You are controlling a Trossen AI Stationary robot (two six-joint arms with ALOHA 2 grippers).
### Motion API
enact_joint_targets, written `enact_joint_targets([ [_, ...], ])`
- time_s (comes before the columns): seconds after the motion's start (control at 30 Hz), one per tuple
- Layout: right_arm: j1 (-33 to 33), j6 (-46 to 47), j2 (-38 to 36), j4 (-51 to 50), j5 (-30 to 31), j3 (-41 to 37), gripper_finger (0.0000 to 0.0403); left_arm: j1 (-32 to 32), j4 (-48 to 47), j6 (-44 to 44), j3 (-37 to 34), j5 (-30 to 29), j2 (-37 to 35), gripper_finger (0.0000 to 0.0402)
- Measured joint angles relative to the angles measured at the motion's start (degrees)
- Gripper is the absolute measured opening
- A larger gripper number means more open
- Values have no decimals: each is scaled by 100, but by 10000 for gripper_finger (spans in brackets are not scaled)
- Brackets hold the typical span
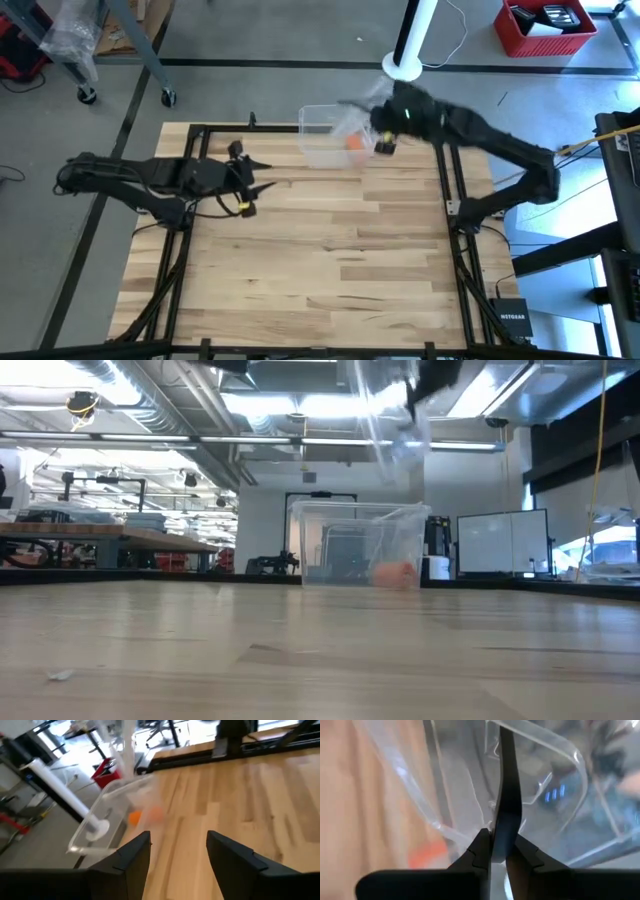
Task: Roll bandage
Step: Close the transparent bin
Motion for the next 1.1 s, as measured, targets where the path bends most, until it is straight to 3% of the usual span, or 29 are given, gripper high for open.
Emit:
enact_joint_targets([
  [0.13,-1151,-444,638,-1166,-391,668,36,337,66,-71,-224,-18,-158,186],
  [0.3,-1816,-586,1208,-1966,-1323,1273,36,661,288,30,-532,-21,-187,186],
  [0.43,-1943,-1118,1450,-2454,-1550,1452,36,879,656,82,-798,-19,-159,186],
  [0.7,-1939,-1288,1433,-2232,-1981,1974,36,1312,1458,267,-1296,-12,-133,186],
  [0.87,-1936,-1123,1427,-2892,-1869,2265,36,1504,1635,270,-1490,166,-128,186],
  [1.1,-1934,-468,1425,-3944,-1141,2547,36,1595,2124,361,-1822,327,-109,186],
])
